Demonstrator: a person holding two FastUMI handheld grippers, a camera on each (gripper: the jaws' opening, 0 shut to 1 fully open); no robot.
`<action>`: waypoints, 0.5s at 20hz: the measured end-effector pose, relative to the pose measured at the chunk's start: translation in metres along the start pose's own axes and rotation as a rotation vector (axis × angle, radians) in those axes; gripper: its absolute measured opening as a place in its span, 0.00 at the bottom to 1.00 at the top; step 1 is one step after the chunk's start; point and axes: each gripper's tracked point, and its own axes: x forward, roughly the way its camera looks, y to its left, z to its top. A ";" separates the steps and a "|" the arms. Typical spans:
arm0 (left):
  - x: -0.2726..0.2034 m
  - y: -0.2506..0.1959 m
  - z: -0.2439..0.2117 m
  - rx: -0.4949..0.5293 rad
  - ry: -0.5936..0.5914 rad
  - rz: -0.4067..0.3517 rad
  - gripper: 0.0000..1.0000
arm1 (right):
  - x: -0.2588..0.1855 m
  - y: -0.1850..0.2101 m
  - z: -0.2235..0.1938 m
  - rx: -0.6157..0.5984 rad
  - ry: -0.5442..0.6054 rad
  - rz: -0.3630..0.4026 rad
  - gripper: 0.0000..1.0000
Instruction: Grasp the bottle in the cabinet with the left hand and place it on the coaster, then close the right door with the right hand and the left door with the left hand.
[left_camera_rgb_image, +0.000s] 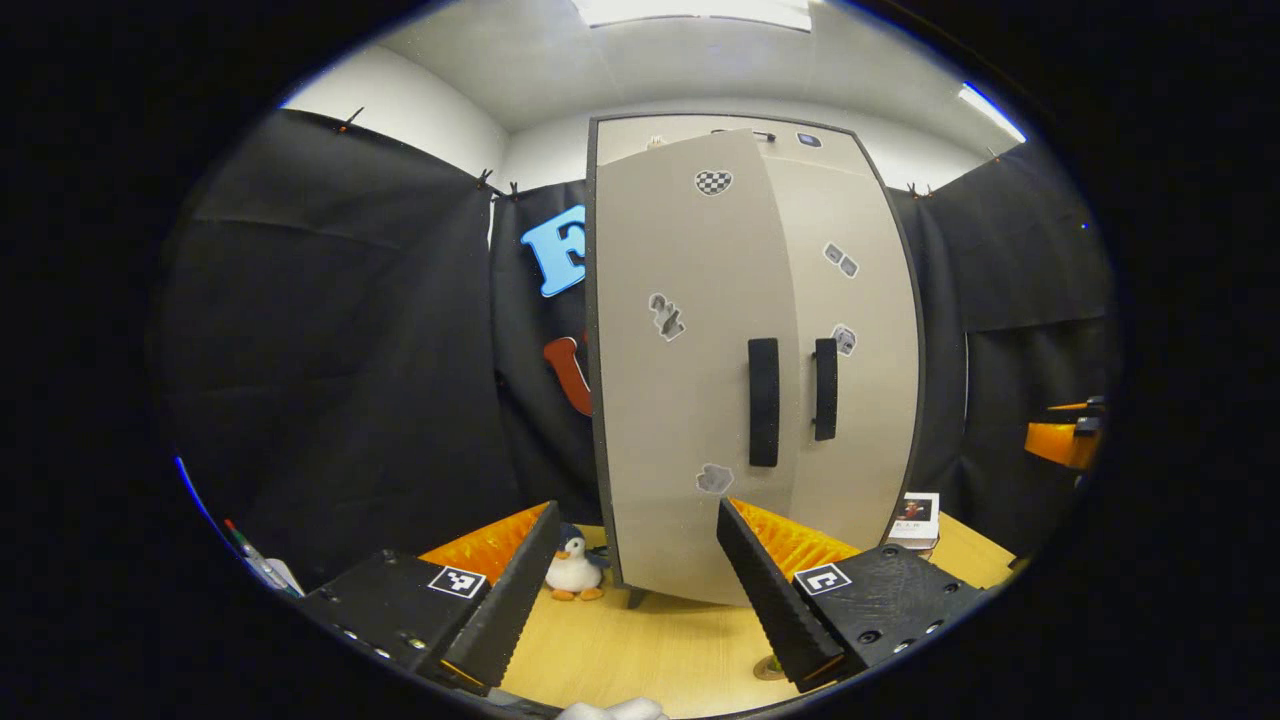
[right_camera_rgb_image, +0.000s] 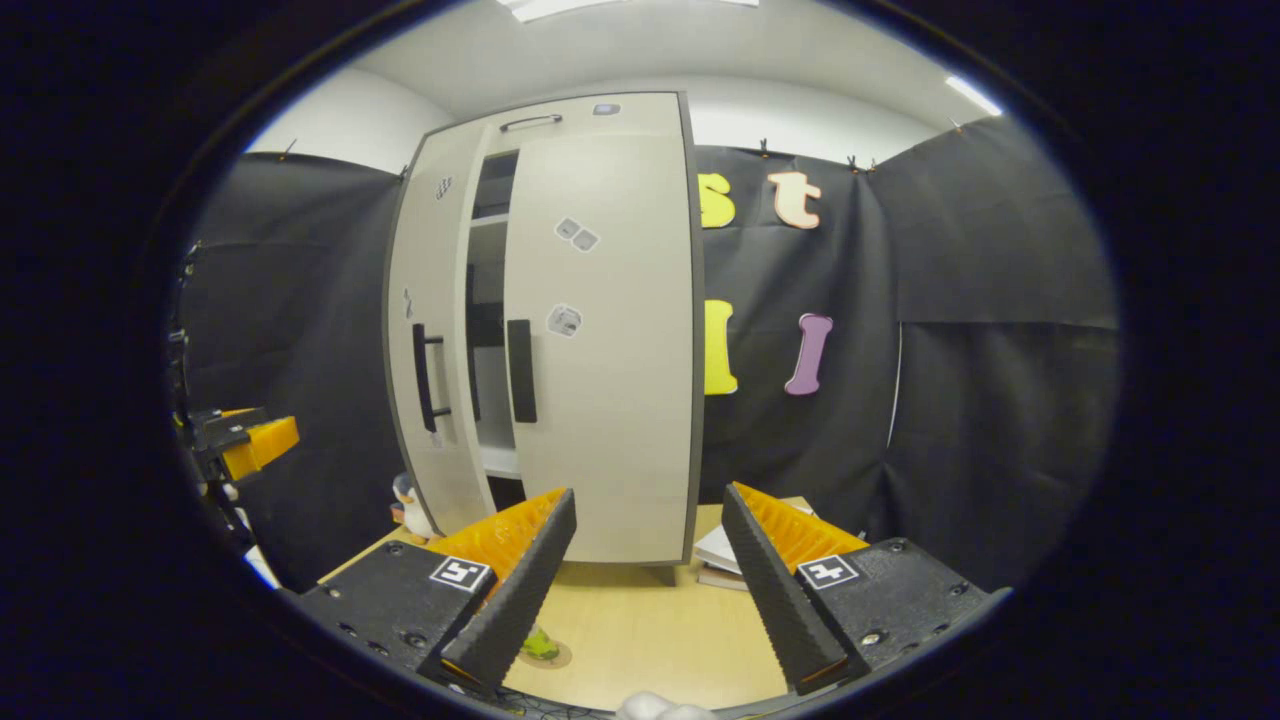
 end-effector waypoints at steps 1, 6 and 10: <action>-0.006 0.002 -0.007 -0.004 0.014 0.004 0.96 | -0.001 0.003 -0.003 0.002 0.002 -0.006 0.95; -0.022 0.006 -0.025 -0.034 0.028 -0.003 0.96 | -0.007 0.023 -0.020 -0.010 0.017 -0.019 0.97; -0.026 0.003 -0.025 -0.029 0.028 -0.026 0.96 | -0.014 0.036 -0.023 -0.031 0.008 -0.017 0.97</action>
